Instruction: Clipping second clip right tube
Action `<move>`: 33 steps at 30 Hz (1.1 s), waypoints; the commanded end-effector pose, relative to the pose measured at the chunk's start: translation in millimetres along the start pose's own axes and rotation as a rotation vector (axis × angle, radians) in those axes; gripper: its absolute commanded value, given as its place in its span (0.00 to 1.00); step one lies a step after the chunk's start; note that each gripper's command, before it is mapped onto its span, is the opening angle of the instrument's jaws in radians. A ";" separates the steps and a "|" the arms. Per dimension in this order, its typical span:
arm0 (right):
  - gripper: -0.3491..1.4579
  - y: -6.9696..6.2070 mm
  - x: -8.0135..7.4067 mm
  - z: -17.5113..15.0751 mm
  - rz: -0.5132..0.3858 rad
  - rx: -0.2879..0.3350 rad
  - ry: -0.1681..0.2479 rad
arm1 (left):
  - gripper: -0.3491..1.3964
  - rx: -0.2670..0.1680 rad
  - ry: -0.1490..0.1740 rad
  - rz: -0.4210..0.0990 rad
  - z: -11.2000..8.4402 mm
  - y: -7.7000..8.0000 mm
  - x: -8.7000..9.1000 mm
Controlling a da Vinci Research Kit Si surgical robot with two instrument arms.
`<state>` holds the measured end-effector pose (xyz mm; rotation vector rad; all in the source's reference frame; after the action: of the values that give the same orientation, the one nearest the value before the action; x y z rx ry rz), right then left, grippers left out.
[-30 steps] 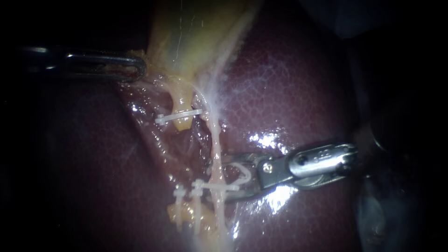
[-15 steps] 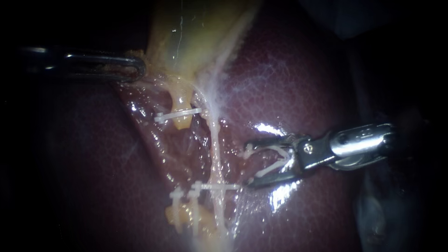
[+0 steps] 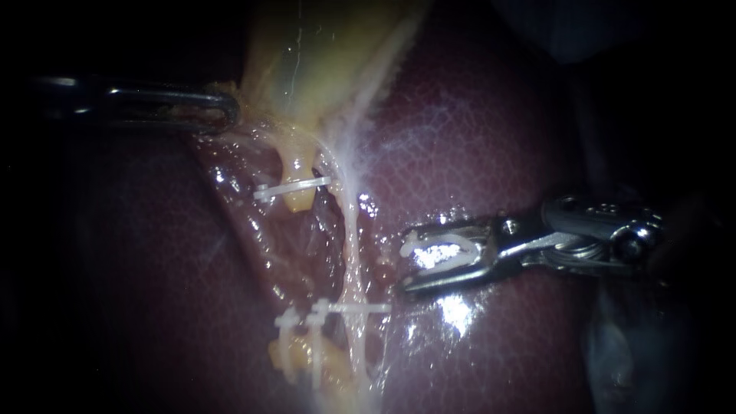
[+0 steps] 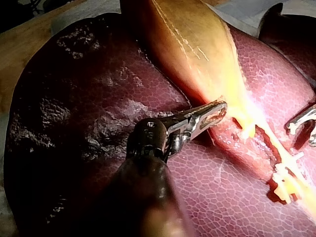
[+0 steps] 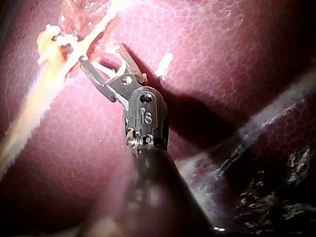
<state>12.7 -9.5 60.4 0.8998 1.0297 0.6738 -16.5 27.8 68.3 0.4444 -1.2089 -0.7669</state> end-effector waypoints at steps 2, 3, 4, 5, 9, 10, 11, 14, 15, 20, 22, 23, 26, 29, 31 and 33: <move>0.46 0.0 0.0 0.4 0.020 0.012 0.002 | 0.00 0.000 0.000 0.000 0.0 0.0 0.0; 0.46 0.0 -0.1 0.6 0.030 0.016 0.007 | 0.00 0.000 0.000 0.000 0.0 0.0 0.1; 0.46 0.0 -0.2 0.9 0.034 0.020 0.004 | 0.00 0.000 0.000 0.000 0.0 0.1 0.1; 0.46 0.0 -0.3 1.2 0.044 0.022 0.006 | 0.00 0.000 0.000 0.001 0.0 0.1 0.1; 0.46 0.5 -1.0 2.3 0.055 0.021 0.004 | 0.00 0.000 0.000 0.001 0.1 0.1 0.2; 0.46 0.7 -1.2 2.6 0.053 0.020 0.004 | 0.00 0.000 0.000 0.001 0.1 0.1 0.3; 0.46 0.9 -1.4 3.0 0.057 0.023 0.001 | 0.00 0.000 0.000 0.002 0.1 0.1 0.3; 0.46 1.5 -1.8 4.0 0.064 0.022 0.007 | 0.00 -0.001 0.000 0.002 0.2 0.1 0.4; 0.46 1.6 -1.9 4.3 0.063 0.026 0.008 | 0.00 -0.001 0.000 0.002 0.2 0.2 0.4; 0.47 1.8 -2.0 5.8 0.090 0.061 0.028 | 0.00 -0.001 0.000 0.002 0.2 0.2 0.4; 0.47 1.8 -1.9 6.3 0.108 0.081 0.043 | 0.00 -0.001 0.000 0.003 0.2 0.2 0.5; 0.47 1.8 -1.9 6.7 0.117 0.098 0.052 | 0.00 -0.001 0.000 0.003 0.2 0.2 0.5; 0.47 1.8 -1.9 7.5 0.142 0.129 0.072 | 0.00 -0.001 0.000 0.003 0.2 0.2 0.5; 0.47 1.7 -2.0 8.3 0.186 0.173 0.110 | 0.00 0.000 0.000 0.003 0.2 0.3 0.5; 0.47 1.5 -1.9 8.5 0.217 0.210 0.132 | 0.00 0.000 0.000 0.003 0.2 0.3 0.5; 0.47 1.0 -1.8 8.6 0.233 0.238 0.151 | 0.00 0.000 0.000 0.003 0.2 0.3 0.5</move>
<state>20.0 -13.3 63.9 1.2141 1.1751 0.8410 -16.5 27.7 68.9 0.4418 -1.2090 -0.7648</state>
